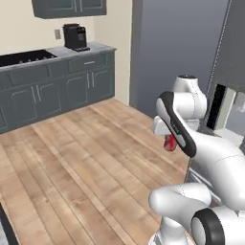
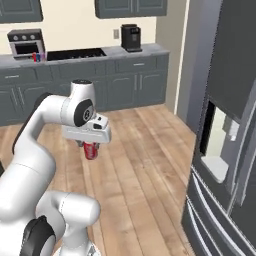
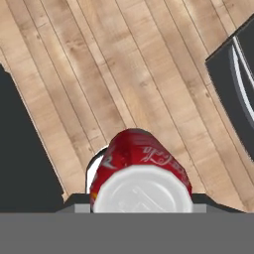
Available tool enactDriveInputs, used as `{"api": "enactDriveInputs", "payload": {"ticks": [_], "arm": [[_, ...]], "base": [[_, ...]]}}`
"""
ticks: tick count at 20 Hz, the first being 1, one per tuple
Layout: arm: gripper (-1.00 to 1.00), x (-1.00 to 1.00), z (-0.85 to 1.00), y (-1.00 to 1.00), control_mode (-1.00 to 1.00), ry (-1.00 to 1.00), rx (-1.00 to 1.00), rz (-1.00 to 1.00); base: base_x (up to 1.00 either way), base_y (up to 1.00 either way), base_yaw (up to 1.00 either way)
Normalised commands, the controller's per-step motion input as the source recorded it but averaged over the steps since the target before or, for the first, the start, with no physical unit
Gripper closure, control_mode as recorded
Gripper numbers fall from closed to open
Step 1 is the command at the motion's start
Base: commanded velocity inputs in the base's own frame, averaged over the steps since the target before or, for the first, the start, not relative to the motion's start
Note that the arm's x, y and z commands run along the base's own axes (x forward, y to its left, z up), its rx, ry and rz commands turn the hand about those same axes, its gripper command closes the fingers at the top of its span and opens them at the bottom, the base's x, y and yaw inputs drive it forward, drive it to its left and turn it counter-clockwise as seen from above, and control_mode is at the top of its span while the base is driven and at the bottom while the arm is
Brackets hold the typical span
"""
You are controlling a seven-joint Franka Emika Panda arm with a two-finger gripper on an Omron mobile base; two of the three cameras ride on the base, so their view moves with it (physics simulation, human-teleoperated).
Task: Four empty soda cans are scattered around the kitchen. Gather all the cans and cluster them next to the stove for recycling.
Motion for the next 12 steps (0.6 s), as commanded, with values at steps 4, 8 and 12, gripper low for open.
{"api": "enactDriveInputs", "payload": {"ticks": [4,8,12], "arm": [[1.0,0.0,0.0,0.0,1.0,0.0,0.0,0.0],[1.0,0.0,0.0,0.0,1.0,0.0,0.0,0.0],[1.0,0.0,0.0,0.0,1.0,0.0,0.0,0.0]], "base": [[0.93,0.0,0.21],[0.93,0.03,0.2],[0.94,0.05,0.18]]}}
